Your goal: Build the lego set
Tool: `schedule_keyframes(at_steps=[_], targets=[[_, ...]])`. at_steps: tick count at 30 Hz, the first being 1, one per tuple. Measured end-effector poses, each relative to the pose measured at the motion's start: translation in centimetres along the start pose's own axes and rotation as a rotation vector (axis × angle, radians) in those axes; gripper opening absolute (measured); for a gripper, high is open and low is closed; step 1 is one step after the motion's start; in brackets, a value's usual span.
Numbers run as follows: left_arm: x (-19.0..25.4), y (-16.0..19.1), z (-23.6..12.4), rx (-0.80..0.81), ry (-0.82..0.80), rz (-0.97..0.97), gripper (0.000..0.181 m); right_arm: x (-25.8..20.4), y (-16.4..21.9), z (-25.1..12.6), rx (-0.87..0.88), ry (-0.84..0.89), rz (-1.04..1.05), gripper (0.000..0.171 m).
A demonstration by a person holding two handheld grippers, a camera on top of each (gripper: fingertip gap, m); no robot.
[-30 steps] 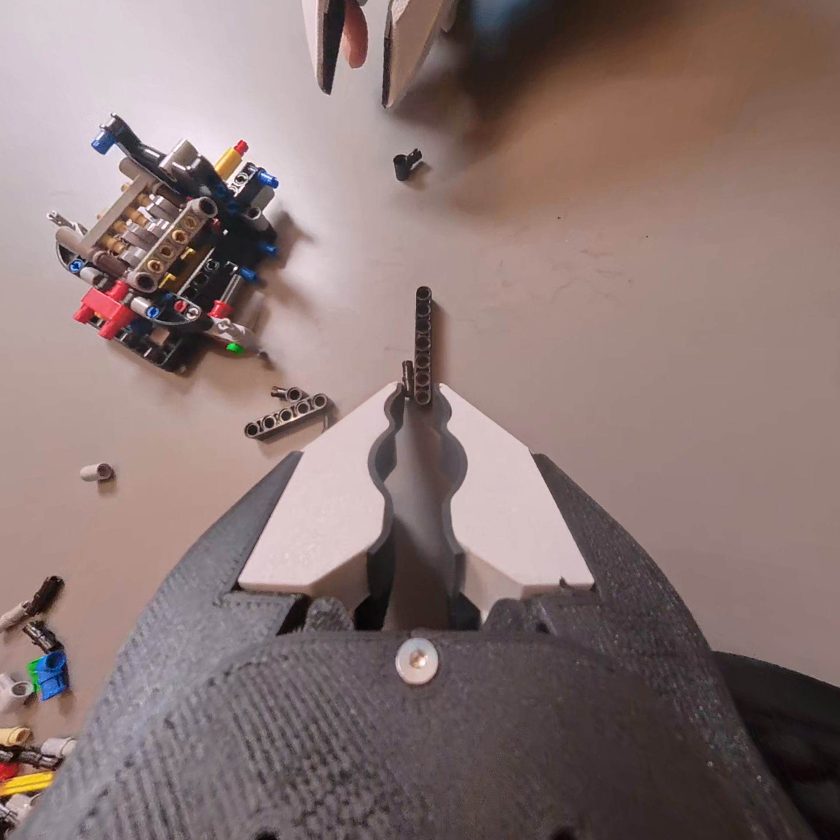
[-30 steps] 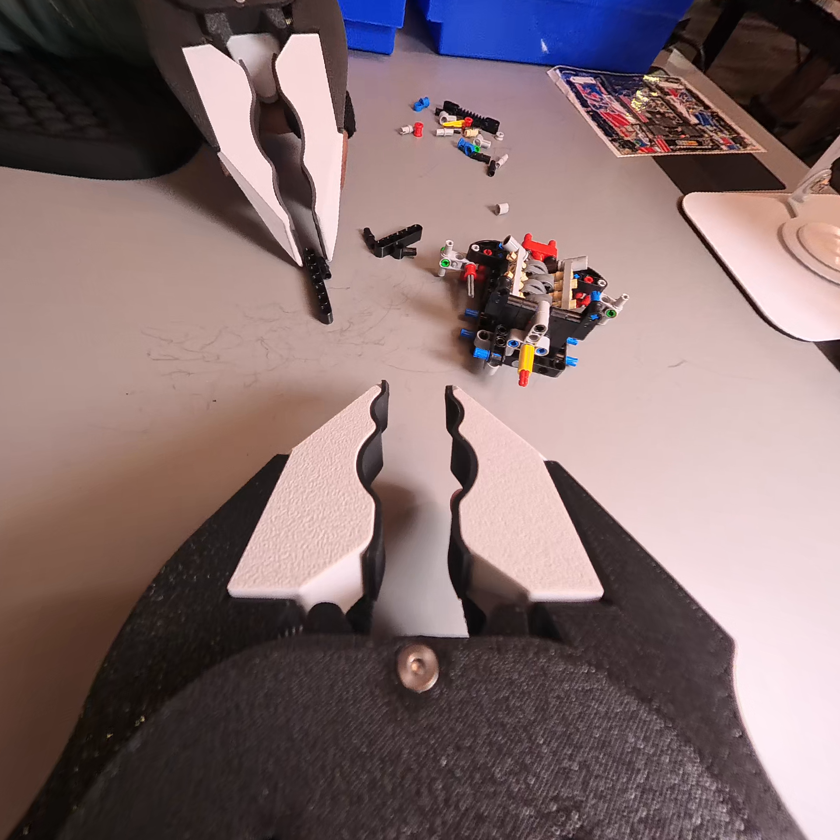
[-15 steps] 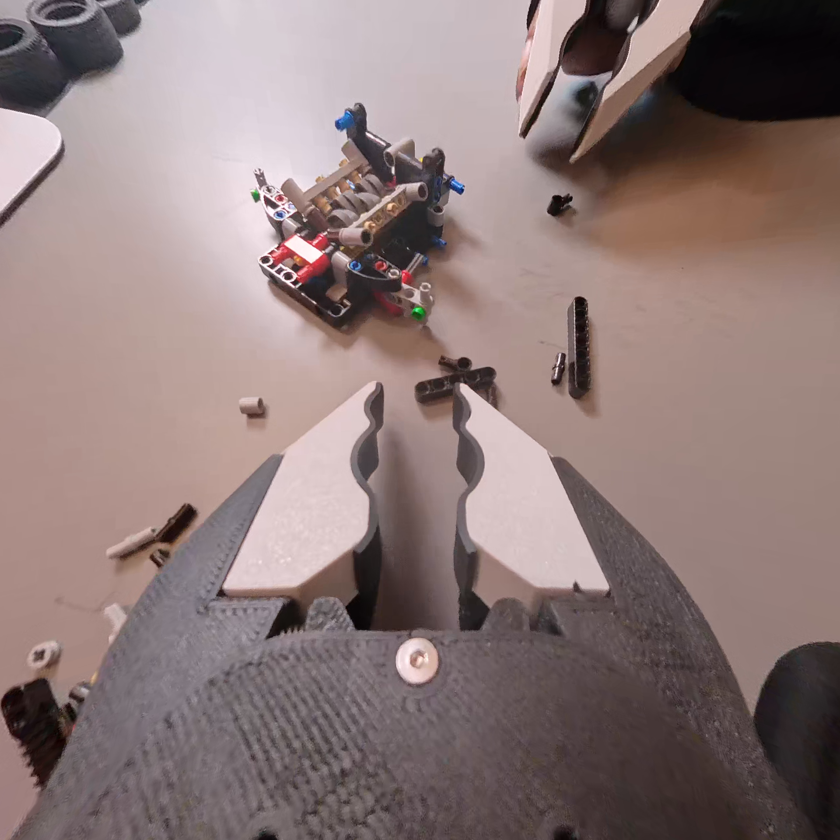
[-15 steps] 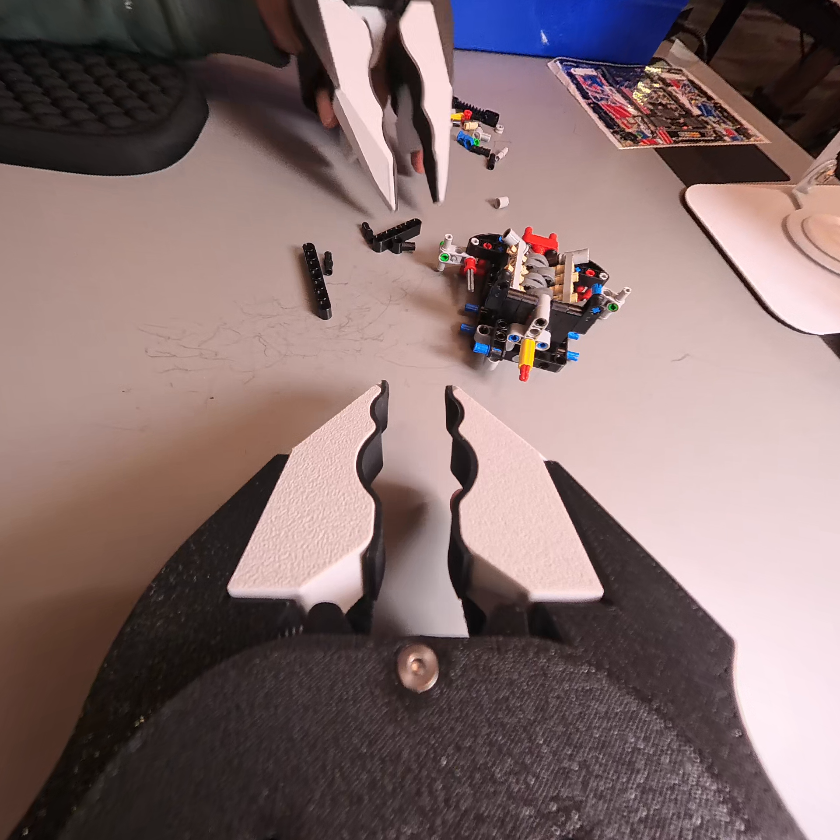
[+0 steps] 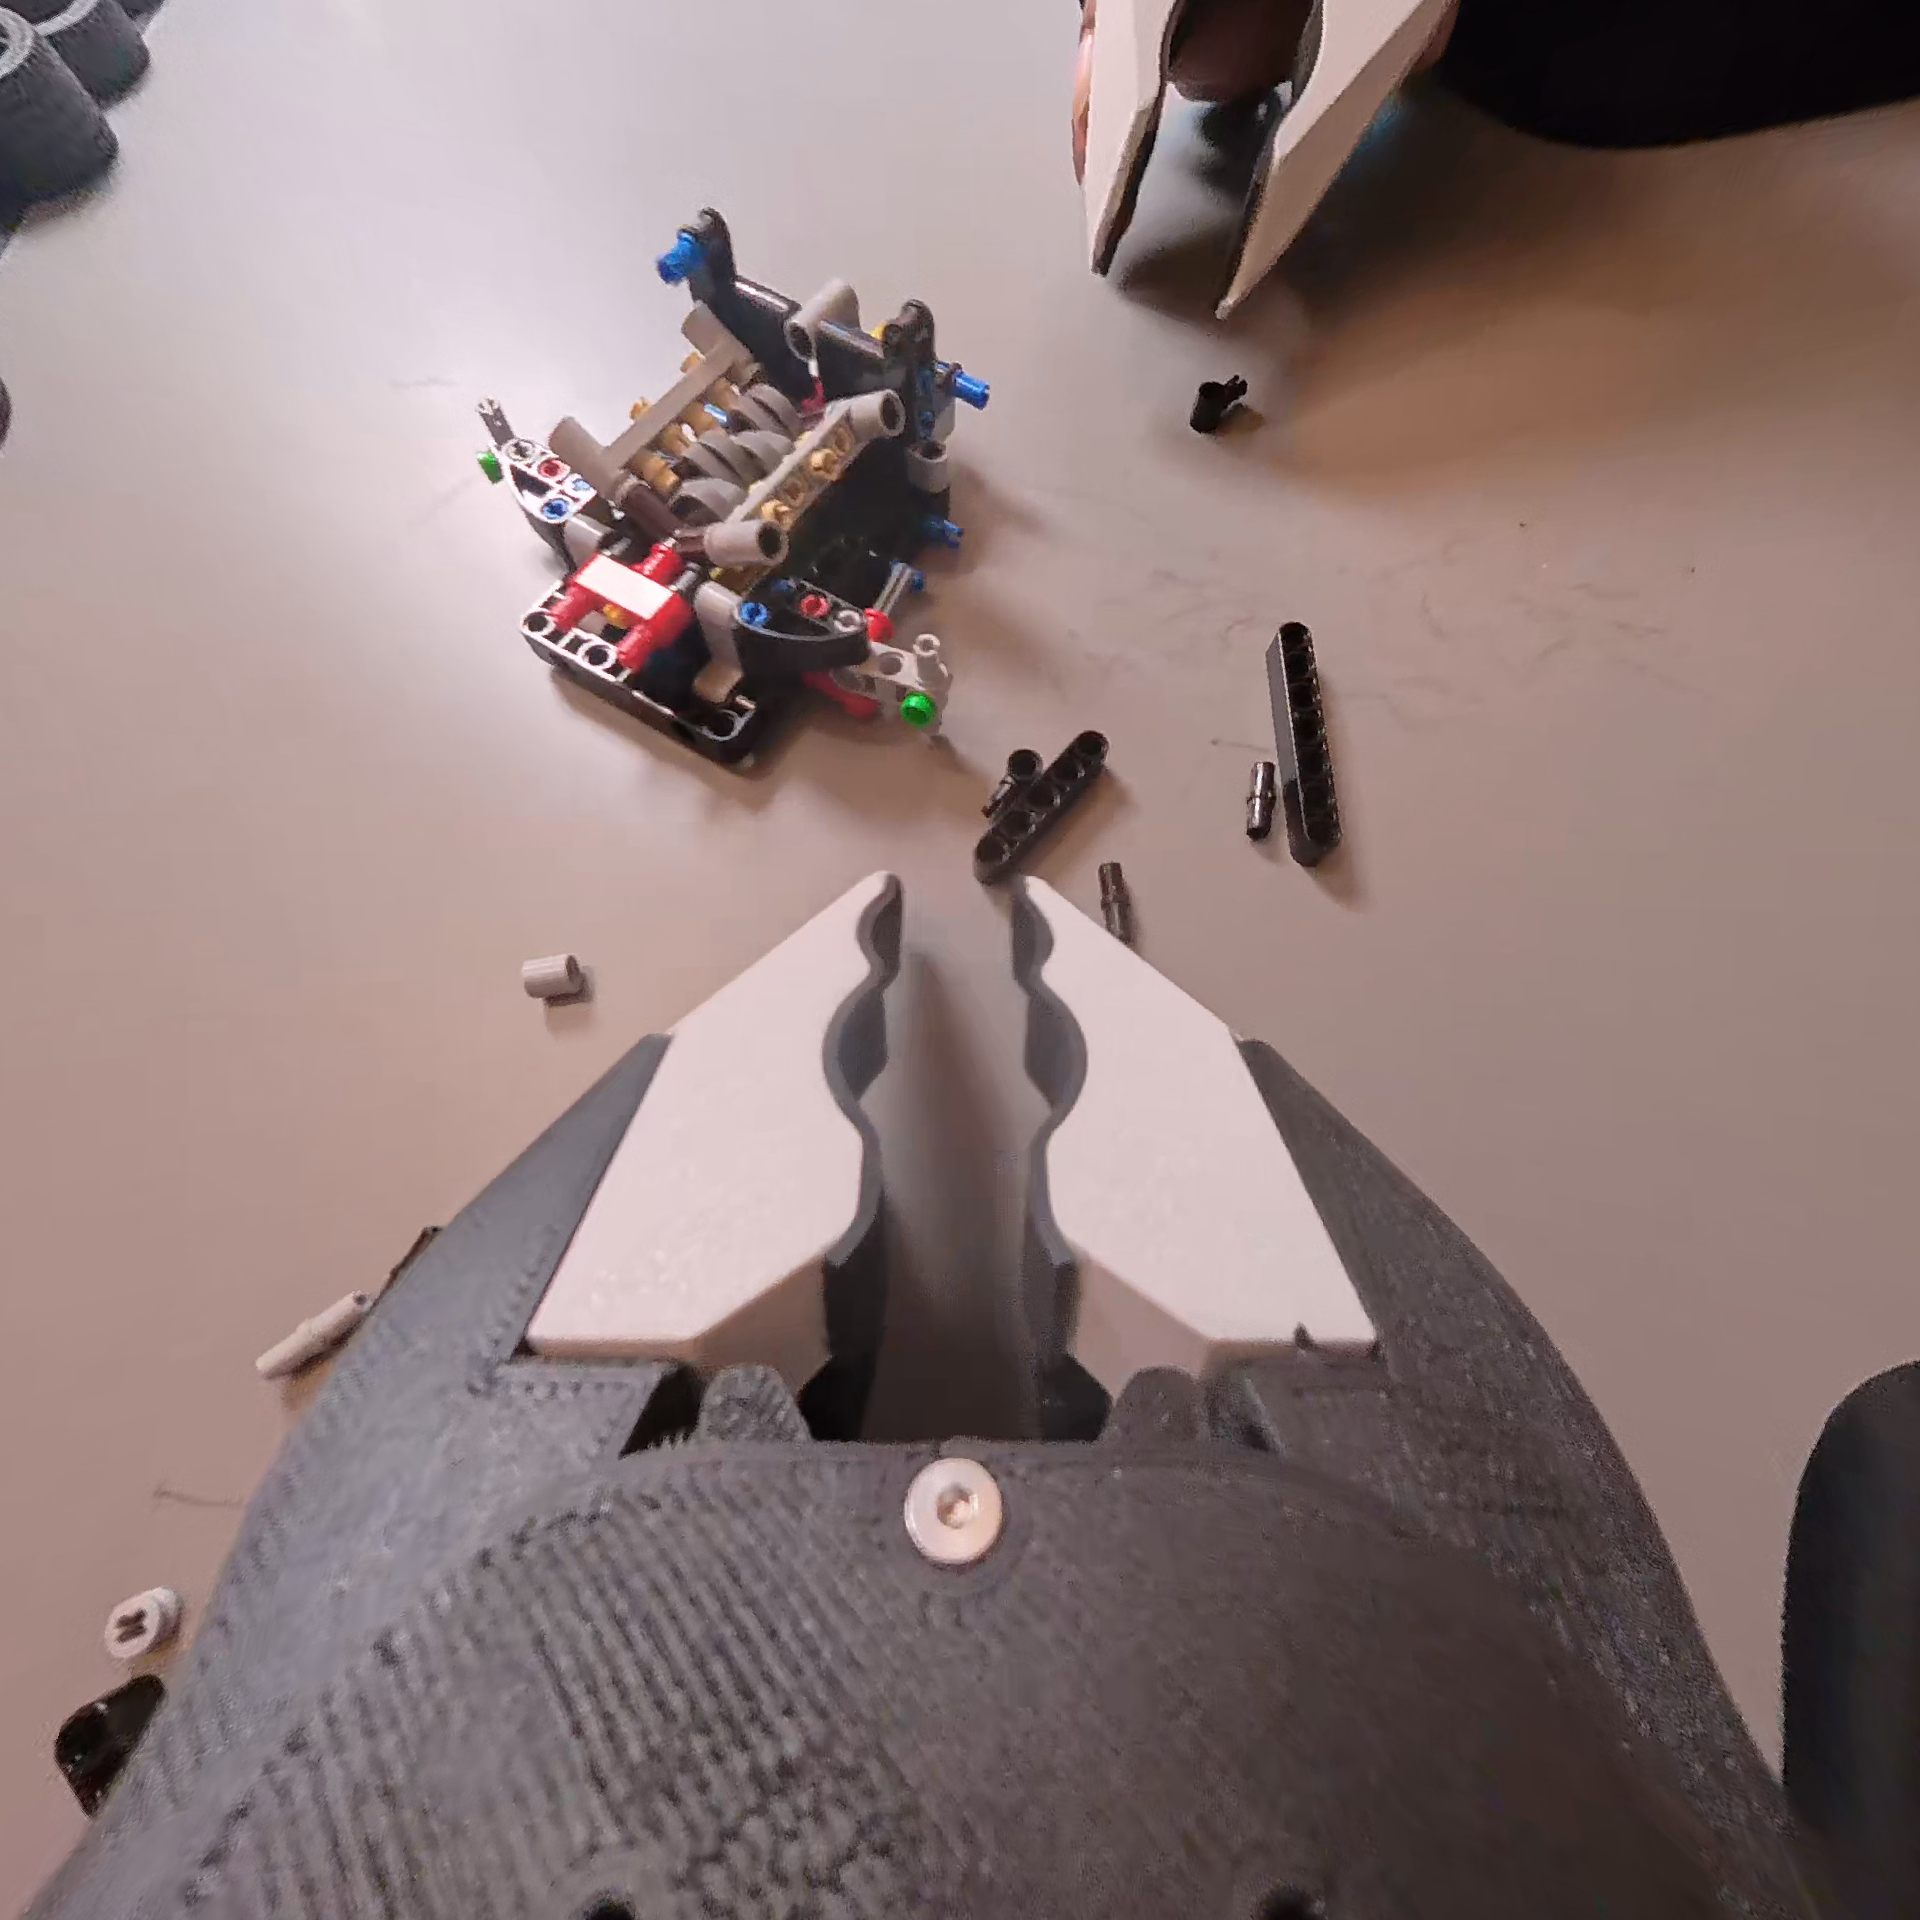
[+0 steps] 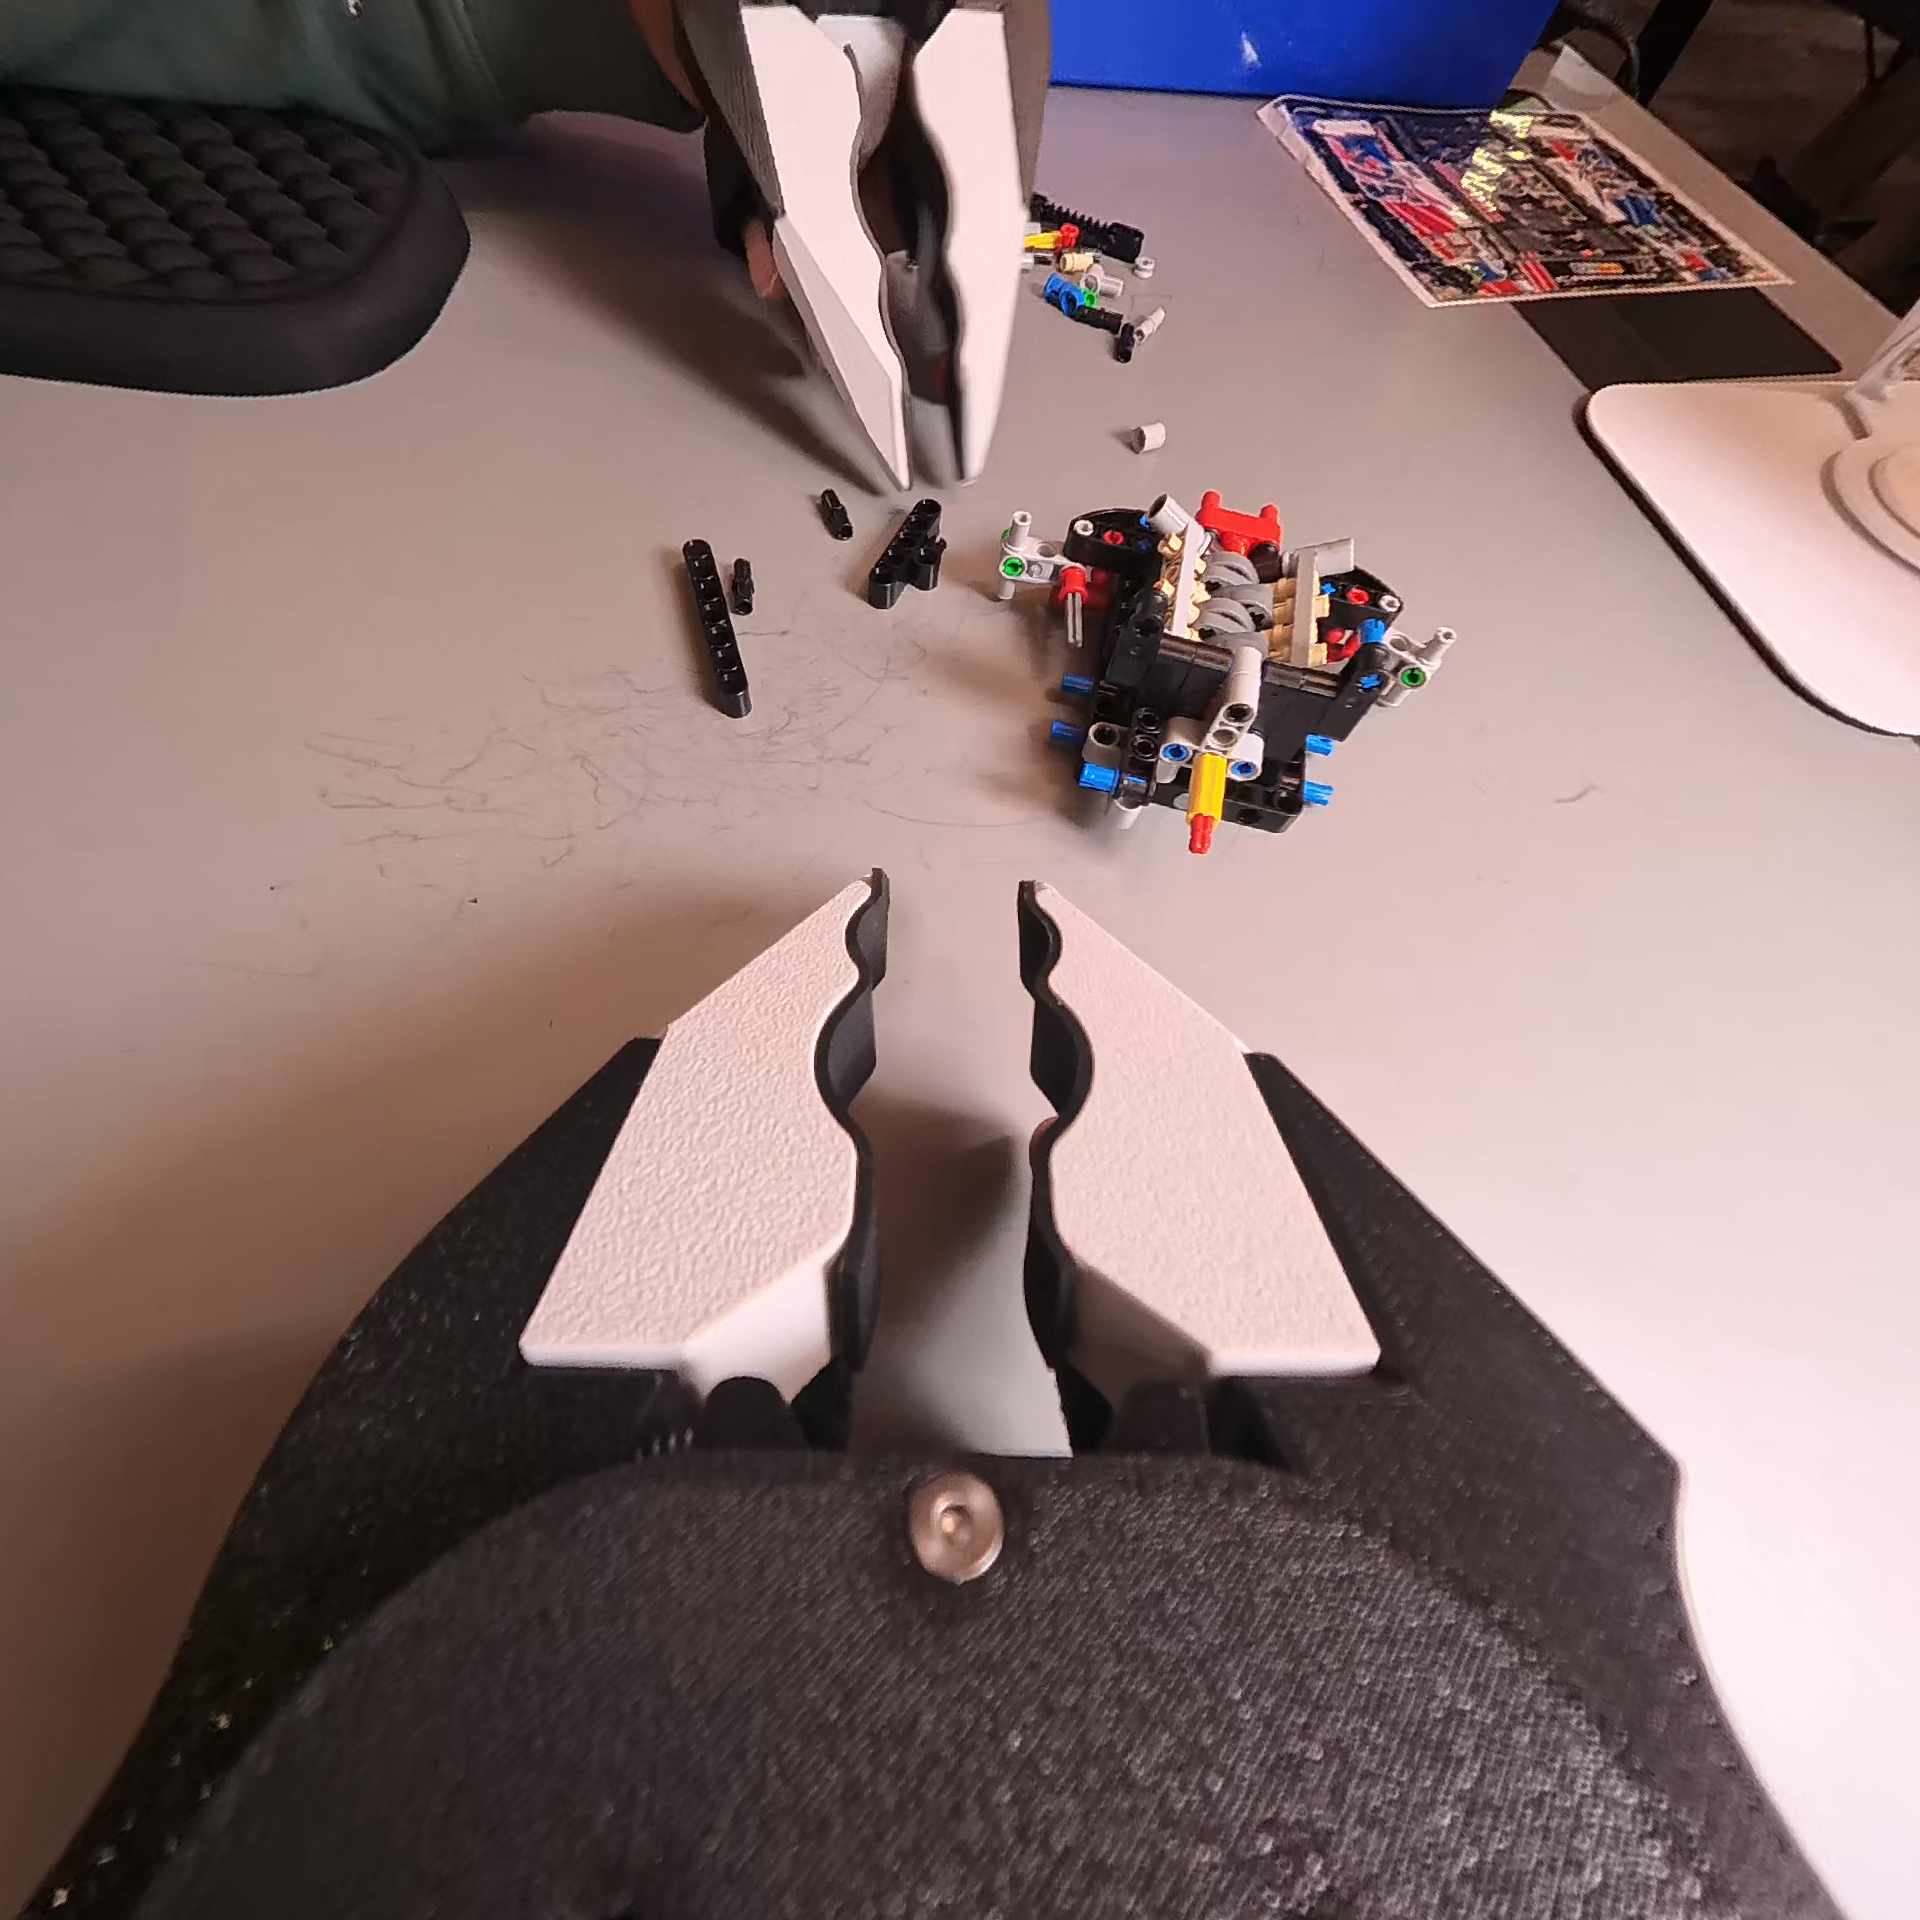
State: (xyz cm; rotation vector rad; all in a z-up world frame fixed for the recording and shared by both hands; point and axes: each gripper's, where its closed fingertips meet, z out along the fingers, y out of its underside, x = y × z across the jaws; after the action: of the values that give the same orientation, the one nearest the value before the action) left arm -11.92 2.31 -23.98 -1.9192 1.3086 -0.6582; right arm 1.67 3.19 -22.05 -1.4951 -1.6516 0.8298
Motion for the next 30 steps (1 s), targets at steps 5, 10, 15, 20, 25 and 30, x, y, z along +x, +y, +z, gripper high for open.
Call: schedule_keyframes(at_steps=[5, 10, 15, 20, 25, 30], targets=[[0.0, -0.4, 0.5, 0.005, 0.055, 0.011, 0.032, 0.2, -0.1, -0.1, 0.01, 0.006, 0.012, 0.023], [1.1, -0.4, 1.1, -0.029, 0.112, 0.052, 0.016, 0.4, -0.1, -0.2, 0.012, 0.014, 0.019, 0.023], [1.5, -0.1, 0.8, -0.055, 0.093, 0.087, 0.007, 0.4, 0.0, -0.2, 0.008, 0.013, 0.021, 0.023], [1.5, 0.1, 0.6, -0.056, 0.08, 0.083, 0.007, 0.4, -0.1, -0.2, 0.01, 0.014, 0.021, 0.023], [1.0, 0.1, 0.0, -0.033, 0.045, 0.048, 0.006, 0.4, -0.1, -0.2, 0.009, 0.014, 0.021, 0.024], [0.2, 0.3, -0.7, -0.018, -0.038, -0.014, 0.006, 0.4, -0.1, -0.2, 0.009, 0.016, 0.02, 0.023]])
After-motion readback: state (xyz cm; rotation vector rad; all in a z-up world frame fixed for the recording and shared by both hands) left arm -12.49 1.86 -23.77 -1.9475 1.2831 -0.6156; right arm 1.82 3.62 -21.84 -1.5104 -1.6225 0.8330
